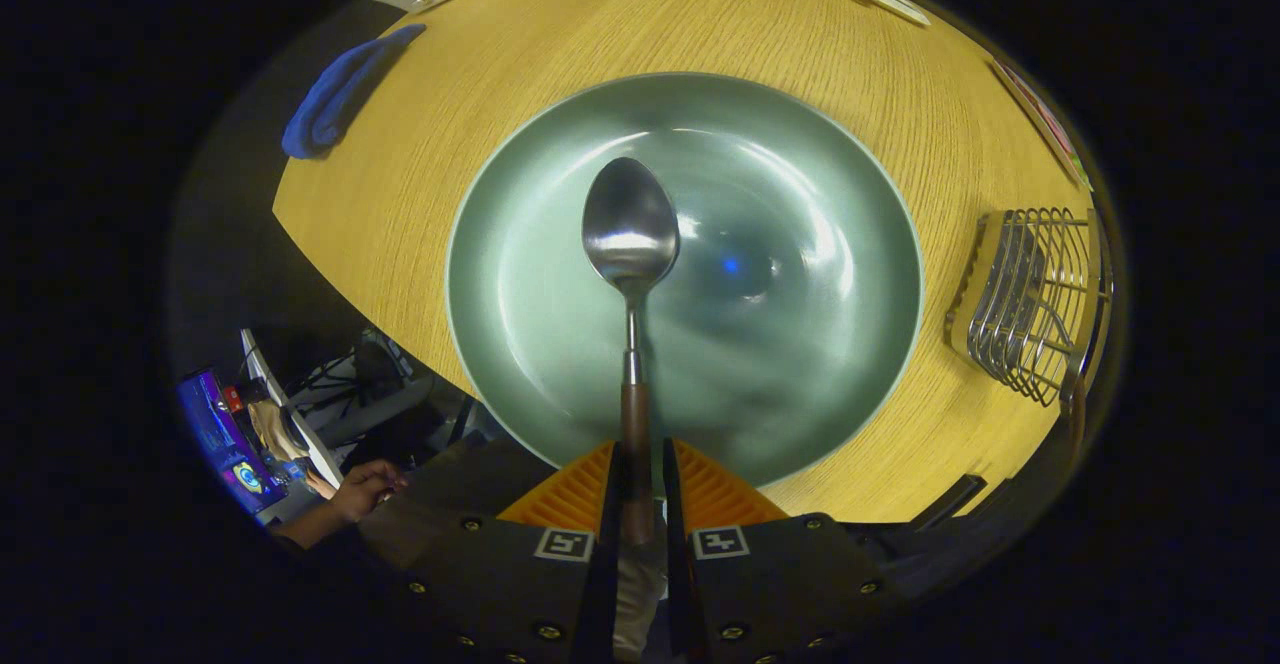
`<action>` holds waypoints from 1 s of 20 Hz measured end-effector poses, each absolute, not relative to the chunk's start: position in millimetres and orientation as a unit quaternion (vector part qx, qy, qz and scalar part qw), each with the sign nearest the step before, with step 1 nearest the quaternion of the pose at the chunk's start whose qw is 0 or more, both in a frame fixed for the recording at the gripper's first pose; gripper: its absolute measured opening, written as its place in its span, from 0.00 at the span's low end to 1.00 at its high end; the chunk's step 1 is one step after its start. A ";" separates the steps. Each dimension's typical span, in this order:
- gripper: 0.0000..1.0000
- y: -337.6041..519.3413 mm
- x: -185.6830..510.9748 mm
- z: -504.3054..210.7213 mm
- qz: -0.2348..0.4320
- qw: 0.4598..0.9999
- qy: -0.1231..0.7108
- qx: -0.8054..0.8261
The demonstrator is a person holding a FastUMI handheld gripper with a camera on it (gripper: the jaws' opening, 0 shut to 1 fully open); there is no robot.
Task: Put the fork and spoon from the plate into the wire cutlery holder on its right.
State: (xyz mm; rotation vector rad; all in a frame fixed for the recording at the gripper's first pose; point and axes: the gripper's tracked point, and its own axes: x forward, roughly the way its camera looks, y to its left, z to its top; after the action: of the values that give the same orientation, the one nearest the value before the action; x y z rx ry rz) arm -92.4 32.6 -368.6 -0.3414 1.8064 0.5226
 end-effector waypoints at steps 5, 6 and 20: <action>0.12 23.7 -85.6 -371.3 0.233 0.581 0.758 -0.182; 0.12 22.5 -83.8 -371.7 0.236 0.582 0.754 -0.190; 0.02 -9.1 -71.3 -330.9 0.254 0.572 0.753 -0.203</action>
State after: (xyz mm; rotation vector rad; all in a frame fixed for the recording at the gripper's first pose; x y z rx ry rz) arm -71.3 -9.1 -330.9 -0.4755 1.7664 0.5949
